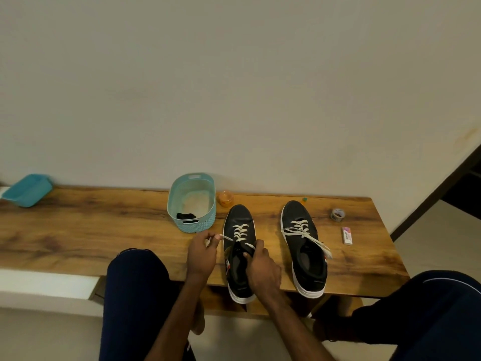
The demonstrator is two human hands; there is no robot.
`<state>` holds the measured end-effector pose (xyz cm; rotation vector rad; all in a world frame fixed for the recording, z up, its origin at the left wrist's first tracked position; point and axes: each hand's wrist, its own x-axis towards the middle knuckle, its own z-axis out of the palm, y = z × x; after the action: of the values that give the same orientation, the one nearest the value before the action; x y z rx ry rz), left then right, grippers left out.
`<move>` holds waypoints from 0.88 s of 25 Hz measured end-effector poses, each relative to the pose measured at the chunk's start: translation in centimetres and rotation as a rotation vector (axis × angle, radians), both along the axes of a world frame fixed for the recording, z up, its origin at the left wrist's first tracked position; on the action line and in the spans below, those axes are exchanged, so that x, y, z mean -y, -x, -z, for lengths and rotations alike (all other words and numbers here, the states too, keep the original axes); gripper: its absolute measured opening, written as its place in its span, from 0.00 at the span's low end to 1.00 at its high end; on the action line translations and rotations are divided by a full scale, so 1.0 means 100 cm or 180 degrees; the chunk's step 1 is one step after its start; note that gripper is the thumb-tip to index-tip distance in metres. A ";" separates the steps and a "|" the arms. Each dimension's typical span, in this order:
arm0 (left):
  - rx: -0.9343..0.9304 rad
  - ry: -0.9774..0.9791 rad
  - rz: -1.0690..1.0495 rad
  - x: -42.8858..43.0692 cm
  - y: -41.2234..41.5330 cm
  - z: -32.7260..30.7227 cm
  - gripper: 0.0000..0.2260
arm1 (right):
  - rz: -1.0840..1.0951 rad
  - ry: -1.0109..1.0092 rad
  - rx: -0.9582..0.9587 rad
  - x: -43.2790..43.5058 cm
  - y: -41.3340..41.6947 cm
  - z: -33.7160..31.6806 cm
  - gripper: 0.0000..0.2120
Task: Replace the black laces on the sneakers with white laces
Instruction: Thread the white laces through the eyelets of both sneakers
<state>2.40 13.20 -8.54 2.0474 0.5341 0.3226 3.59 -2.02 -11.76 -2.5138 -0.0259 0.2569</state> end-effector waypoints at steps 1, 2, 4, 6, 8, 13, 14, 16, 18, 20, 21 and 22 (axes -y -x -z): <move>-0.0037 -0.0086 0.0012 -0.002 0.002 -0.002 0.03 | 0.0011 0.0013 0.0011 -0.002 0.001 0.000 0.17; -0.0180 -0.0158 0.0087 -0.003 0.003 -0.001 0.04 | 0.0031 0.0043 -0.0003 -0.002 0.002 -0.001 0.17; -0.0516 -0.0345 0.0305 -0.003 0.006 0.000 0.06 | 0.0088 0.0202 -0.0095 -0.003 0.000 -0.002 0.17; -0.0603 -0.0093 0.0444 -0.004 0.007 -0.007 0.11 | 0.0109 0.0432 -0.0225 0.000 -0.001 -0.009 0.21; -0.0504 0.0601 0.0435 -0.008 0.011 -0.028 0.17 | -0.0047 0.0538 -0.0377 0.006 -0.004 -0.023 0.24; -0.0344 0.0890 0.0661 -0.021 0.025 -0.091 0.16 | -0.0567 -0.0649 -0.0653 0.026 -0.036 -0.091 0.11; -0.0215 0.0893 0.0695 -0.022 0.026 -0.104 0.16 | -0.0538 -0.1038 -0.0640 0.028 -0.041 -0.110 0.08; 0.0098 0.0865 0.0705 -0.022 0.024 -0.128 0.16 | -0.0543 -0.1828 -0.0768 0.031 -0.046 -0.149 0.08; 0.0379 0.0980 0.0775 -0.016 0.021 -0.151 0.17 | -0.0617 -0.2478 -0.0963 0.036 -0.045 -0.179 0.11; 0.0585 0.1330 0.0891 -0.008 0.017 -0.168 0.17 | -0.0708 -0.2889 -0.1177 0.041 -0.042 -0.194 0.13; 0.0675 0.1472 0.0919 -0.003 0.015 -0.173 0.16 | -0.0760 -0.3021 -0.1251 0.042 -0.040 -0.198 0.15; 0.0742 0.1565 0.0914 0.001 0.014 -0.175 0.15 | -0.0805 -0.3088 -0.1257 0.043 -0.037 -0.199 0.16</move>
<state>1.02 13.08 9.00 1.5553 0.1491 0.2257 7.29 -6.32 8.10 -1.4654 -0.2471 0.6564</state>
